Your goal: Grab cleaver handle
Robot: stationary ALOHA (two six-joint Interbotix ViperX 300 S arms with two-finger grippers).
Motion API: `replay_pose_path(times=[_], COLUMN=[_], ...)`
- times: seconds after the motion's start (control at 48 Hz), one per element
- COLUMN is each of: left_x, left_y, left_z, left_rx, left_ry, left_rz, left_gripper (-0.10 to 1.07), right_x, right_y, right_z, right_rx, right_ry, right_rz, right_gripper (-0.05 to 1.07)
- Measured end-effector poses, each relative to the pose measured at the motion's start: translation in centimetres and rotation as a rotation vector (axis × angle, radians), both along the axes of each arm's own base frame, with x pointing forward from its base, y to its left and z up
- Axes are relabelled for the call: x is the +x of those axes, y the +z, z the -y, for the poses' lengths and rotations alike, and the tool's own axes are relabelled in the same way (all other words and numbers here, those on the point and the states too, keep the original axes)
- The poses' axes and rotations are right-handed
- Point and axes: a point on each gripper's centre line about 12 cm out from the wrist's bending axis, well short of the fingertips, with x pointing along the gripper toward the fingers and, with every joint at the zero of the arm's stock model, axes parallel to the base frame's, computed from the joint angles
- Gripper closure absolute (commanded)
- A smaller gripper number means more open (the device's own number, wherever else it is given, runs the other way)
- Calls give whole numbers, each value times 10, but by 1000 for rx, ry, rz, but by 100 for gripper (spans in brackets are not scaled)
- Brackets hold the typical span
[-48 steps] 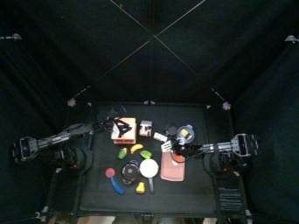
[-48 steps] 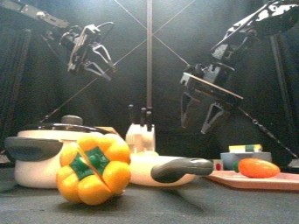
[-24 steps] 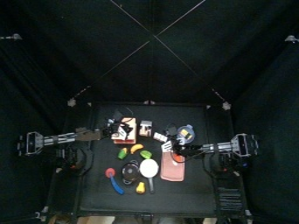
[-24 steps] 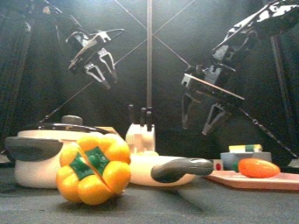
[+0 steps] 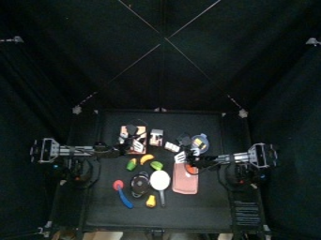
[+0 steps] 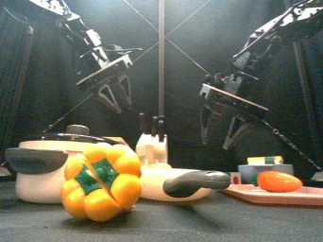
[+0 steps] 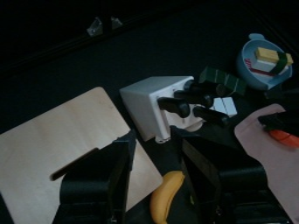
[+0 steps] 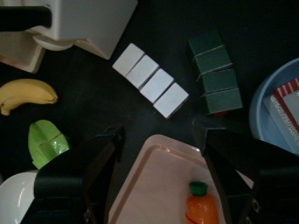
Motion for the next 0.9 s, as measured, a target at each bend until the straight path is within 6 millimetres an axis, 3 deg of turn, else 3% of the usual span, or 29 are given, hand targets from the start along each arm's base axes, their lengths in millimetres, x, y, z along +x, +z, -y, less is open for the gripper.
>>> replay_pose_path(times=[0.375,0.896], left_x=[28,52], left_y=[0,-15], left_z=[-1,-5], left_rx=[37,23], left_ry=[73,162], left_rz=[-64,-118], left_gripper=[9,9], right_x=[-5,-7], right_y=[-5,-8], right_z=[0,-1], right_rx=[1,4], right_ry=[0,0], right_rz=[-18,-26], right_gripper=[8,8])
